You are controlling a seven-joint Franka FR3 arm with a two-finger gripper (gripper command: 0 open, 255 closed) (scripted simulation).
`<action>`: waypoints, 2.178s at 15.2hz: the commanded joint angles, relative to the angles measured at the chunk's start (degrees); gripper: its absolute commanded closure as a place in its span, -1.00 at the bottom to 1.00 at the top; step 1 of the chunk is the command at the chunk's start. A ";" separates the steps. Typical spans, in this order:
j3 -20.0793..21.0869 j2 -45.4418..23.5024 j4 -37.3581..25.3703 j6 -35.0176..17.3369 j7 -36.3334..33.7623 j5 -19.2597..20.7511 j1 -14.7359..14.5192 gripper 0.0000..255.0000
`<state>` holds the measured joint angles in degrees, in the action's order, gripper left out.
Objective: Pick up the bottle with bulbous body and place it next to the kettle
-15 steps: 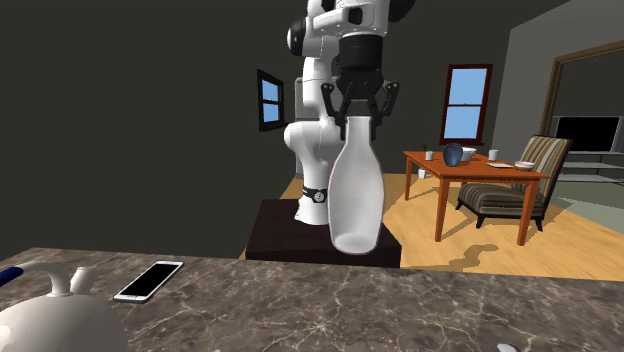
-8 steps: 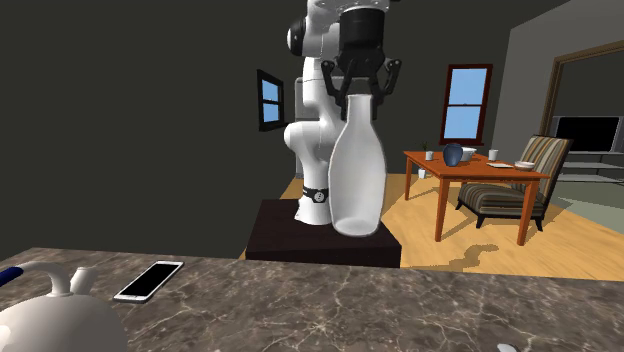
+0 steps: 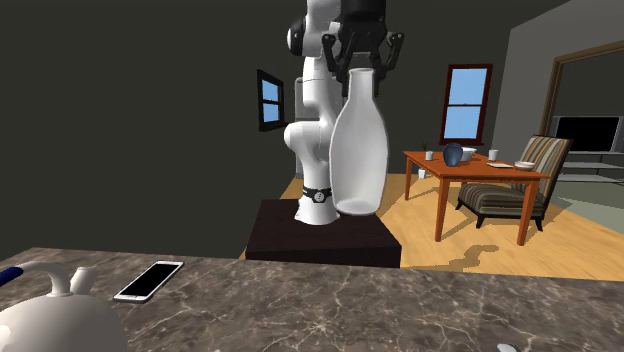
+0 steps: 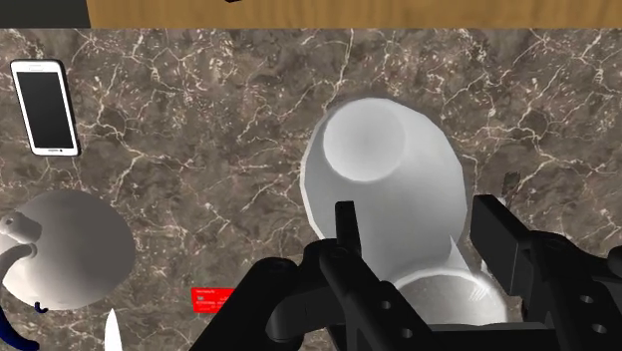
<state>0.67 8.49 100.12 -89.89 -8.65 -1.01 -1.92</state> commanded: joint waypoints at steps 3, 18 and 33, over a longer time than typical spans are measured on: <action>-0.07 -0.72 -3.96 3.24 0.06 0.02 0.05 1.00; -0.07 -6.29 -22.72 16.41 -0.16 0.04 0.05 1.00; -6.78 -7.05 -28.59 21.69 13.27 0.65 6.65 1.00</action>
<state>-5.29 1.53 72.04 -68.62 2.91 -0.42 3.97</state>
